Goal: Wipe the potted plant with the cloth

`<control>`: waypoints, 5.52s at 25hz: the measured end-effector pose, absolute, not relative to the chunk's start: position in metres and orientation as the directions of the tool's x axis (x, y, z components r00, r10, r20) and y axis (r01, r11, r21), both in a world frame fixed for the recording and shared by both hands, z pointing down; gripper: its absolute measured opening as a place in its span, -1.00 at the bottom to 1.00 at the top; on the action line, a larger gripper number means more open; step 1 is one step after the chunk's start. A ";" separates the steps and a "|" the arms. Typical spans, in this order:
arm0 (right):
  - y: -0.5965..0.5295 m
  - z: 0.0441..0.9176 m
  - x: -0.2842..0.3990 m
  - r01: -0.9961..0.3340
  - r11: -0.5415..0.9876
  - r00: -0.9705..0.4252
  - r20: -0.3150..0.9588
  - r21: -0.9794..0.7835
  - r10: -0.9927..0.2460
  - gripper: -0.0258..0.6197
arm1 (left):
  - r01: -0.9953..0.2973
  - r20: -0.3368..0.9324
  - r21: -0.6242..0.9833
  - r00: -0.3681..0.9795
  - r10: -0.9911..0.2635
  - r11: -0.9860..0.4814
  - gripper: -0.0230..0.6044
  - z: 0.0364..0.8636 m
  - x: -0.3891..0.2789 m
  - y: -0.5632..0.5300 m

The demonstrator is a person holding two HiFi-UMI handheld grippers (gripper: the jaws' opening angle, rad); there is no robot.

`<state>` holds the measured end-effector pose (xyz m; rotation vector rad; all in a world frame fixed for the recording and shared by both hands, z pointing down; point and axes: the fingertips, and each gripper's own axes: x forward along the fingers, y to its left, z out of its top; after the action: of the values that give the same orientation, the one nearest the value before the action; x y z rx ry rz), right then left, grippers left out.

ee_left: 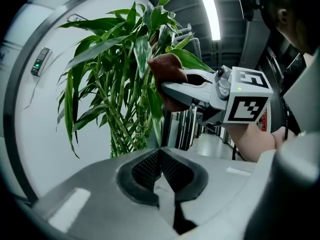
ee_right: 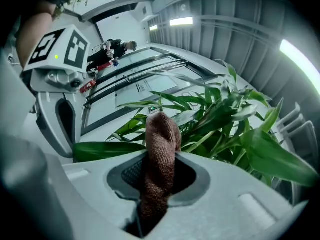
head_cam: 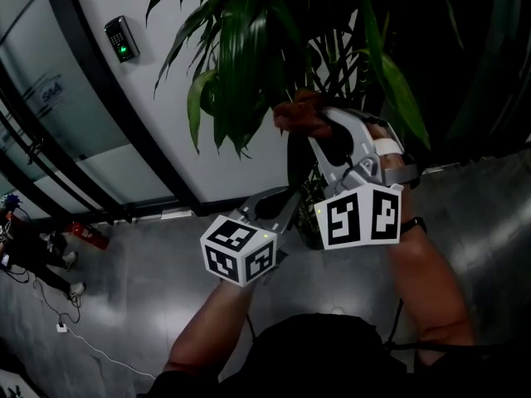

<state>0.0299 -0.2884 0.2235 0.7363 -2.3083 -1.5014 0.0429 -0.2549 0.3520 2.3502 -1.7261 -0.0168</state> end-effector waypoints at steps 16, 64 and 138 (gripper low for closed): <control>-0.287 0.274 0.009 -0.063 0.329 -0.841 0.128 0.942 -0.526 -0.70 | -0.943 0.148 0.196 0.301 -0.942 -0.270 -0.87 0.360 0.040 -0.255; -0.281 0.263 0.018 -0.115 0.398 -0.842 0.123 0.910 -0.525 -0.70 | -0.940 0.118 0.190 0.307 -0.944 -0.282 -0.87 0.350 0.040 -0.251; -0.174 0.323 -0.033 -0.110 0.710 -0.944 0.150 0.695 -0.293 -0.70 | -0.994 0.021 0.109 -0.024 -0.999 0.027 -0.61 0.306 -0.137 -0.160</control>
<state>-0.0327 -0.1744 0.3227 0.3207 -2.6689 -1.0614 -0.1375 -0.1599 0.3061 2.1279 -2.1829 -0.0969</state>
